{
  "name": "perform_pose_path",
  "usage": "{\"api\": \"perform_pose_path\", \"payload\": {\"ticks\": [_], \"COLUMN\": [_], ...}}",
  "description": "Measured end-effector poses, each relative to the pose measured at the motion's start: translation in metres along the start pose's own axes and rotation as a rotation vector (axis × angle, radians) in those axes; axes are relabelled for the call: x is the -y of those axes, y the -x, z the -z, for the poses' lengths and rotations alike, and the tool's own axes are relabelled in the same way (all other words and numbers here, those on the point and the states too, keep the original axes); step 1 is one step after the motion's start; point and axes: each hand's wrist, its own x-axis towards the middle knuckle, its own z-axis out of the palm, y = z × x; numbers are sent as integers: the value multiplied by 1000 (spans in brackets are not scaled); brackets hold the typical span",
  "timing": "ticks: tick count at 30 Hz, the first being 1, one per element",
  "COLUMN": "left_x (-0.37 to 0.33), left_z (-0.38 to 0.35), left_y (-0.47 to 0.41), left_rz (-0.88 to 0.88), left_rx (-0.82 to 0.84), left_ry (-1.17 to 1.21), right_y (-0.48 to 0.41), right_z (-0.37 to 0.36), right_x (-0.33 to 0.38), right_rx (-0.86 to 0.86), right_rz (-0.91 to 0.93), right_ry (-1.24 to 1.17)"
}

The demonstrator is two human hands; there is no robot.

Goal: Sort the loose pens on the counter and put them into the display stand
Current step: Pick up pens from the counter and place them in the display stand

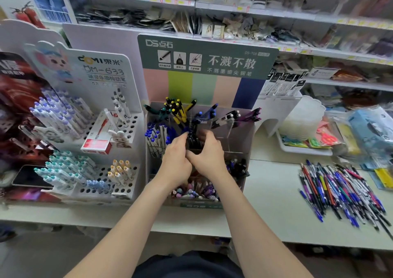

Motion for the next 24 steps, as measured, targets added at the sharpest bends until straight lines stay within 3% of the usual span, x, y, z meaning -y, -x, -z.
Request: {"api": "perform_pose_path", "payload": {"ticks": [5, 9, 12, 19, 21, 24], "left_x": [-1, -1, -1, -16, -18, -28], "left_z": [6, 1, 4, 1, -5, -20], "left_y": [0, 2, 4, 16, 17, 19], "left_rz": [-92, -173, -159, -81, -125, -156], "left_rx": [143, -109, -192, -370, -320, -109], "left_ry": [-83, -177, -277, -121, -39, 51], "right_y": [-4, -3, 0, 18, 24, 34], "right_z": [-2, 6, 9, 14, 20, 39], "right_x": [-7, -1, -3, -19, -23, -32], "right_rx": [-178, -248, -171, -291, -280, -232], "right_rz": [97, 132, 156, 297, 314, 257], "right_ry": [38, -98, -190, -36, -49, -116]}}
